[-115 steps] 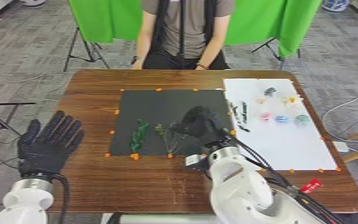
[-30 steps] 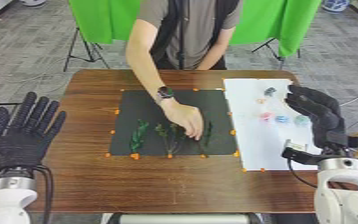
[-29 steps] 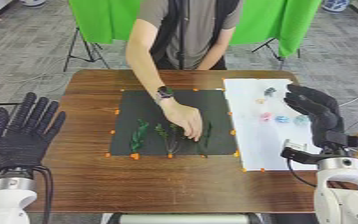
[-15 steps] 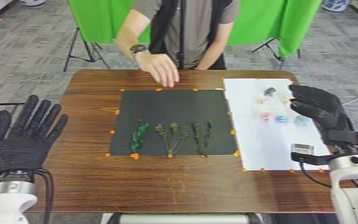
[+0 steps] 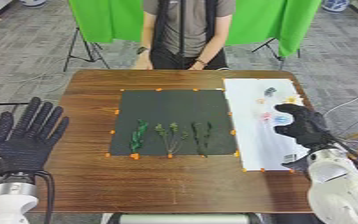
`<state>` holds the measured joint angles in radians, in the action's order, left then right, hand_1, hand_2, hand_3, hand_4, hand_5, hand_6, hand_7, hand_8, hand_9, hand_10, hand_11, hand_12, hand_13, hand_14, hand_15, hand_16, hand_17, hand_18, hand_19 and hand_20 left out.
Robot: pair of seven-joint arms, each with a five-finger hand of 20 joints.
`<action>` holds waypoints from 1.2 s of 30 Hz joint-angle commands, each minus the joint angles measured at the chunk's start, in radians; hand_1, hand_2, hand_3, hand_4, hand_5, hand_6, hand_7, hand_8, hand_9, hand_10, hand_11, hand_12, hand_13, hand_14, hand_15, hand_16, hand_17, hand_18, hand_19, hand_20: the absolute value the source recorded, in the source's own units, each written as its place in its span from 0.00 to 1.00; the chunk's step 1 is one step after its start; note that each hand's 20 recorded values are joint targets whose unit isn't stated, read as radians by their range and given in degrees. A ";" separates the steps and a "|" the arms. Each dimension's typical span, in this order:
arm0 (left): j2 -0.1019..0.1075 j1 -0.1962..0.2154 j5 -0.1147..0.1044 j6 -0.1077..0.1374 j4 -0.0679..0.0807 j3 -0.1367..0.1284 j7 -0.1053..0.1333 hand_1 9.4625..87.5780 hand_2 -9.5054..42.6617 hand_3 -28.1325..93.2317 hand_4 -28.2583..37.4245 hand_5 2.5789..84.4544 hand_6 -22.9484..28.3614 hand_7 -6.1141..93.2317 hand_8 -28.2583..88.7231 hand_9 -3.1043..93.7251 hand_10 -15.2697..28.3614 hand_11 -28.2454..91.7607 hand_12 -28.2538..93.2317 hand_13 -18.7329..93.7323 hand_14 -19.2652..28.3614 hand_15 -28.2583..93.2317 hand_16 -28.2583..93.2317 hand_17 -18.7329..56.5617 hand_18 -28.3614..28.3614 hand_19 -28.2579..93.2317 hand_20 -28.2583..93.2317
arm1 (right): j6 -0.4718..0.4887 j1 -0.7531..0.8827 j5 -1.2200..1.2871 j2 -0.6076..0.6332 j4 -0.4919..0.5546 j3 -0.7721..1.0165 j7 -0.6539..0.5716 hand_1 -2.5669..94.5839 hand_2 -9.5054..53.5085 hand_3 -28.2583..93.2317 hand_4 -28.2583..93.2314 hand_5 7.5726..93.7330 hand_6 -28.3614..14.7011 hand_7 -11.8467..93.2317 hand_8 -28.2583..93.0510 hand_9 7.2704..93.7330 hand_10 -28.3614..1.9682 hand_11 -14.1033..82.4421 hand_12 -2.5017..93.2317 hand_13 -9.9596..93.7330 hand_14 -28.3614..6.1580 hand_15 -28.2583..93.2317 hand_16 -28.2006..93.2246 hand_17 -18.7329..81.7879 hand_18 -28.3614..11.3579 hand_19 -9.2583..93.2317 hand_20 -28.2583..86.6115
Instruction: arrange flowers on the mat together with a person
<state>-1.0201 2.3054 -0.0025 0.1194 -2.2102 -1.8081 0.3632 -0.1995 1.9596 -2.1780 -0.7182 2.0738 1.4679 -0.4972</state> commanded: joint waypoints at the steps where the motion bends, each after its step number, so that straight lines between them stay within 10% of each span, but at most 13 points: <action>1: -0.008 0.012 0.055 0.008 0.007 0.019 -0.008 0.18 0.46 0.84 0.00 0.51 0.59 0.17 0.17 0.42 0.65 0.35 0.30 0.40 0.70 0.42 0.19 0.16 0.73 0.47 0.33 | -0.035 -0.144 -0.279 0.018 -0.115 -0.091 -0.024 0.48 0.00 0.90 0.00 0.36 0.69 0.32 0.12 0.35 0.60 0.23 0.21 0.33 0.45 0.36 0.43 0.27 0.34 0.51 0.32; 13: -0.012 0.010 0.051 0.015 0.014 0.031 -0.021 0.18 0.48 0.84 0.00 0.51 0.59 0.18 0.17 0.42 0.65 0.35 0.30 0.40 0.71 0.43 0.19 0.17 0.73 0.47 0.33 | 0.244 -0.322 -0.139 0.018 -0.230 -0.168 0.033 0.47 0.00 0.88 0.00 0.36 0.70 0.31 0.12 0.31 0.61 0.20 0.20 0.28 0.40 0.35 0.41 0.23 0.33 0.51 0.31; 23: -0.009 0.008 0.053 0.011 0.013 0.030 -0.039 0.18 0.49 0.84 0.00 0.51 0.59 0.17 0.17 0.42 0.65 0.35 0.30 0.40 0.71 0.43 0.19 0.17 0.73 0.47 0.33 | 0.169 -0.378 -0.099 0.020 -0.316 -0.272 0.031 0.49 0.00 0.86 0.00 0.42 0.74 0.33 0.11 0.34 0.61 0.21 0.20 0.30 0.41 0.36 0.41 0.24 0.32 0.52 0.31; 26: -0.004 -0.003 0.028 0.076 0.003 0.040 -0.035 0.18 0.49 0.83 0.00 0.51 0.59 0.18 0.17 0.42 0.66 0.35 0.30 0.40 0.71 0.43 0.19 0.17 0.73 0.47 0.33 | 0.143 -0.385 -0.093 0.013 -0.337 -0.301 0.026 0.51 0.01 0.85 0.00 0.48 0.78 0.38 0.09 0.37 0.61 0.23 0.19 0.32 0.43 0.37 0.40 0.25 0.32 0.53 0.30; 36: -0.005 0.000 0.029 0.059 0.009 0.035 -0.035 0.18 0.51 0.83 0.00 0.53 0.60 0.18 0.16 0.43 0.66 0.37 0.30 0.41 0.72 0.46 0.19 0.16 0.73 0.48 0.33 | 0.001 -0.413 -0.119 0.012 -0.358 -0.382 -0.001 0.59 0.14 0.73 0.00 0.57 0.80 0.62 0.17 0.44 0.62 0.26 0.19 0.36 0.48 0.39 0.38 0.27 0.35 0.52 0.30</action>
<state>-1.0239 2.2940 0.0302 0.1782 -2.2048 -1.7757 0.3350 -0.1143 1.5605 -2.2749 -0.7070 1.7293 1.1268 -0.4836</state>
